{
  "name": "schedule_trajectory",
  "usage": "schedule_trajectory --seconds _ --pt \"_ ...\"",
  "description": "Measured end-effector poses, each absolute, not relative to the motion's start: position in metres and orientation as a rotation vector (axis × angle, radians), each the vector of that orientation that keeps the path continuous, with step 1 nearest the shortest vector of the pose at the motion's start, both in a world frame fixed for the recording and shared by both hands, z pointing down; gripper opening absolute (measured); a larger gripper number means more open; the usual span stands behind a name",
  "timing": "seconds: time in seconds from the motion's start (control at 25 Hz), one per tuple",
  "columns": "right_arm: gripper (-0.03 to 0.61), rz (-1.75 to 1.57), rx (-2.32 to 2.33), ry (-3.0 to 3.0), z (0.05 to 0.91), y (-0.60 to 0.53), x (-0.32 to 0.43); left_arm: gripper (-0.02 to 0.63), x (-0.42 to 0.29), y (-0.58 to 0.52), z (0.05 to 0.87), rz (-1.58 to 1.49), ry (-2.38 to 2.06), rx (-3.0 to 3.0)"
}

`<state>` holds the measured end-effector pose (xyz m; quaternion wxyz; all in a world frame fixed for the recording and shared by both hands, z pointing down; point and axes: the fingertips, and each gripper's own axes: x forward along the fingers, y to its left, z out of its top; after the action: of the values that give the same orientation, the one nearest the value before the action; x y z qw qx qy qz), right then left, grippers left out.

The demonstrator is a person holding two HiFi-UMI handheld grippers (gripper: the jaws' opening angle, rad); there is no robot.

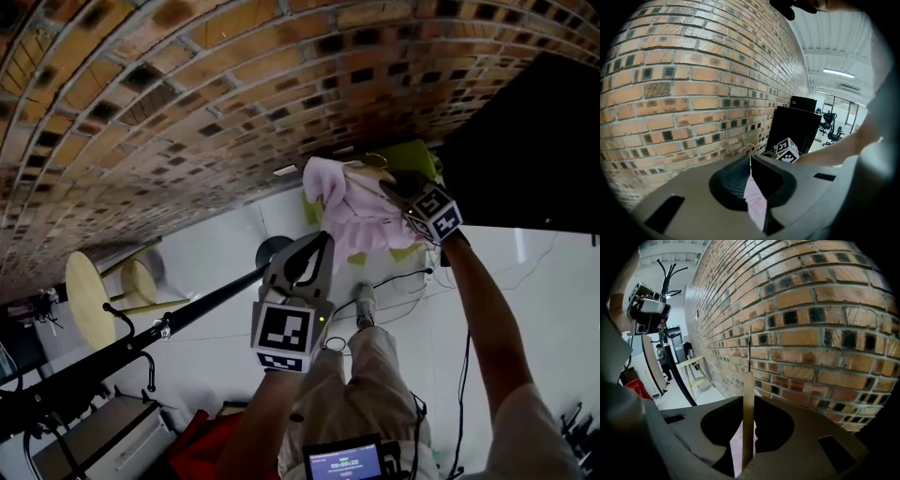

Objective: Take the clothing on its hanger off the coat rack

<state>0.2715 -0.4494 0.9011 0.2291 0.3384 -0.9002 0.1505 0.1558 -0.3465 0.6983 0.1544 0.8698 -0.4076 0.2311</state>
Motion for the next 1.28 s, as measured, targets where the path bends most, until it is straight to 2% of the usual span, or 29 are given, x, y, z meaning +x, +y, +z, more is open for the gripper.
schedule_trajectory --seconds 1.28 --pt "0.043 0.672 1.086 -2.306 1.100 -0.465 0.276 0.021 0.163 -0.387 0.811 0.685 -1.057 2.485"
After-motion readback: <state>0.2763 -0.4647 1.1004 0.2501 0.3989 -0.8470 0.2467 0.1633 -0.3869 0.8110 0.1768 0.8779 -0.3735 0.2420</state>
